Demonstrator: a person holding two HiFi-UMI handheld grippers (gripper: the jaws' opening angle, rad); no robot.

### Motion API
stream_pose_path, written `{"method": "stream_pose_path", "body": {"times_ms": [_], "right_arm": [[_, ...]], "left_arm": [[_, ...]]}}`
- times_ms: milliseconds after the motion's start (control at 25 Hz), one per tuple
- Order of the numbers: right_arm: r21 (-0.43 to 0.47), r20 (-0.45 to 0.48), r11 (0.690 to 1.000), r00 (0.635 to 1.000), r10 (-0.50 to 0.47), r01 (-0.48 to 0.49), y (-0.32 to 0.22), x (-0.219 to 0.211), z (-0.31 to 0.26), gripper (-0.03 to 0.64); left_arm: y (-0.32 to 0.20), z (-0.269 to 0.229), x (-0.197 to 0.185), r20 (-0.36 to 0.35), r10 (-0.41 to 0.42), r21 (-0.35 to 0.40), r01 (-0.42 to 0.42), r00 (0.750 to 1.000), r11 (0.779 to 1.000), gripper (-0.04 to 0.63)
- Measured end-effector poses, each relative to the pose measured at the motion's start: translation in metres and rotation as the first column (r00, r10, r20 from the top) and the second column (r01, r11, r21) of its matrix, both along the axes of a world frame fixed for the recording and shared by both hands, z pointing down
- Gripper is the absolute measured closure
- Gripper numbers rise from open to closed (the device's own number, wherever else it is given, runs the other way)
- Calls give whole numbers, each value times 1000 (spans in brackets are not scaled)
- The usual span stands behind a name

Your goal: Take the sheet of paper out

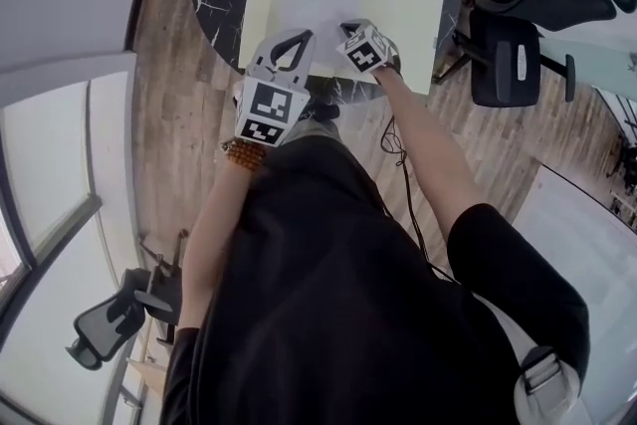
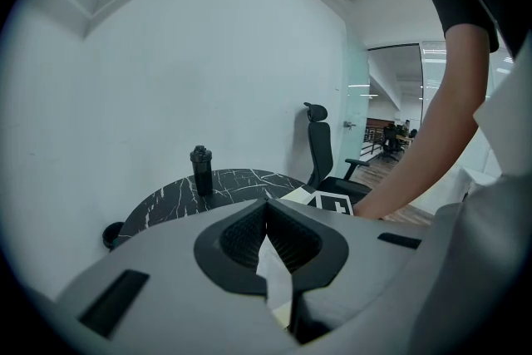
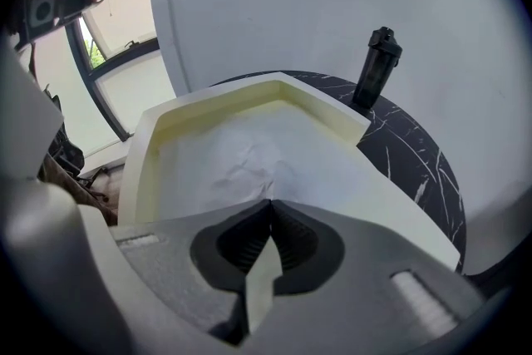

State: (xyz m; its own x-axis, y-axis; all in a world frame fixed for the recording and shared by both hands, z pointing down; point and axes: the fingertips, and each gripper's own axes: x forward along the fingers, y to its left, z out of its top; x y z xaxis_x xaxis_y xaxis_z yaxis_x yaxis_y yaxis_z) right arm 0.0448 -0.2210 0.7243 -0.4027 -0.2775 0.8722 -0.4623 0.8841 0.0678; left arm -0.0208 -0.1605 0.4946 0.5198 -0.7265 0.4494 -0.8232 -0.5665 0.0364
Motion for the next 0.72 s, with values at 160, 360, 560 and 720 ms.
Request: {"method": "stream_pose_path", "body": {"times_ms": [160,360,560,720], "right_arm": [[4,-4,999,999,36,-36,8,14,-4,618],[19,3,997,997,78,-78,17,27,-6,618],[29,16,995,995,99,-99,25,30,-11,618],[43,31,993,994,107,-108,29,32,-18,618]], "left_arm": [[3,-1,7,-2,20,2,-20,1000,1000,600],[12,-2,8,-6,27,3,-27,1000,1000,600],[16,-1,4,-23,9,-4,-9,1000,1000,600],[19,-3,6,-35,6,0,-6,999,1000,599]]}}
